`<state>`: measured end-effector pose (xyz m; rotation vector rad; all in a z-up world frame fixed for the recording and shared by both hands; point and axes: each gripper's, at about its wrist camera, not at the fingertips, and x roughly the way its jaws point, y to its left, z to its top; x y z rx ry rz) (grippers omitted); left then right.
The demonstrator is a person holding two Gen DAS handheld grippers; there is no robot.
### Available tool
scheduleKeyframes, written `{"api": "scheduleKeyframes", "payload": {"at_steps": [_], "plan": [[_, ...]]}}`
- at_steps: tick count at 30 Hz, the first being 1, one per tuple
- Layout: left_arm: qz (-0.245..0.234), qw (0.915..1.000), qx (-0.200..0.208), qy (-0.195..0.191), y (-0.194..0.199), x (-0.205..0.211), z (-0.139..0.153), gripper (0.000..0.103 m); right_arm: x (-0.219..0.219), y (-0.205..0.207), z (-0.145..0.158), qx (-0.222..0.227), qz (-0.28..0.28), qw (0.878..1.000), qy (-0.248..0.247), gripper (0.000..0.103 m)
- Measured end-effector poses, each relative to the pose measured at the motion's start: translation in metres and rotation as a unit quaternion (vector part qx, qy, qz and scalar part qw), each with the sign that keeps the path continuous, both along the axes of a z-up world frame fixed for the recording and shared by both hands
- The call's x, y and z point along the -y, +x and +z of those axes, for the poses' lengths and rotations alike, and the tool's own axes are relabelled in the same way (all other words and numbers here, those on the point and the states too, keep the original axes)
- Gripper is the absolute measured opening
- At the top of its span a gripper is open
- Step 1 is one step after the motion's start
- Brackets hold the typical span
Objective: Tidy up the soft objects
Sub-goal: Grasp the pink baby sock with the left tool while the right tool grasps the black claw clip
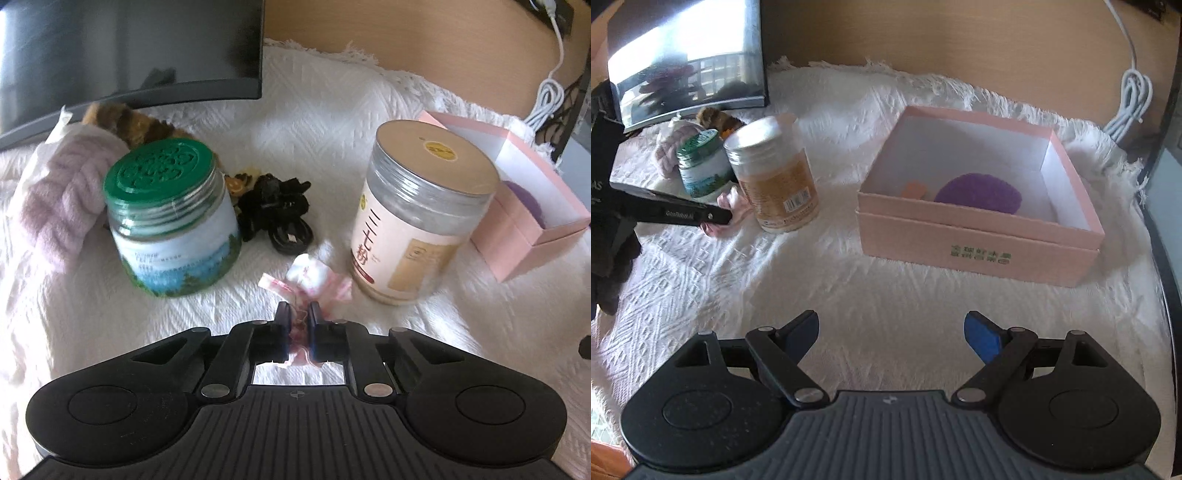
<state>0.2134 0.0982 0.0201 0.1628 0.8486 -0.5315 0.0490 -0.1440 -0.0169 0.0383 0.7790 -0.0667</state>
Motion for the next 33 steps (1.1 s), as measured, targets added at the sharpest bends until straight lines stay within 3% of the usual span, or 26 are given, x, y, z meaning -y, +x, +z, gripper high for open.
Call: {"api": "scheduleKeyframes", "payload": {"at_steps": [7, 13, 16, 19, 24, 28, 30, 33], "plan": [[0.031, 0.9979, -0.005, -0.057, -0.034, -0.025, 0.008, 0.011, -0.001, 0.004, 0.038, 0.030, 0.030, 0.999, 0.010, 0.087], [0.052, 0.9935, 0.005, -0.101, -0.049, -0.047, 0.028, 0.011, -0.029, 0.045, 0.112, 0.067, 0.105, 0.992, 0.010, 0.088], [0.066, 0.9911, 0.015, -0.115, -0.051, -0.060, 0.039, 0.011, -0.065, 0.087, 0.145, 0.039, 0.173, 0.984, -0.001, 0.088], [0.077, 0.9877, 0.030, -0.133, -0.050, -0.075, 0.048, 0.011, -0.111, 0.146, 0.160, -0.037, 0.226, 0.973, -0.022, 0.088], [0.097, 0.9824, 0.037, -0.155, -0.052, -0.100, 0.050, 0.011, -0.180, 0.237, 0.122, -0.170, 0.282, 0.937, -0.113, 0.088], [0.108, 0.9793, 0.039, -0.167, -0.060, -0.117, 0.046, 0.011, -0.215, 0.275, 0.075, -0.228, 0.308, 0.903, -0.195, 0.088], [0.114, 0.9779, 0.037, -0.172, -0.063, -0.125, 0.042, 0.011, -0.227, 0.286, 0.057, -0.245, 0.323, 0.889, -0.213, 0.083], [0.122, 0.9759, 0.025, -0.179, -0.063, -0.137, 0.033, 0.011, -0.232, 0.300, 0.037, -0.286, 0.335, 0.874, -0.204, 0.064]]}}
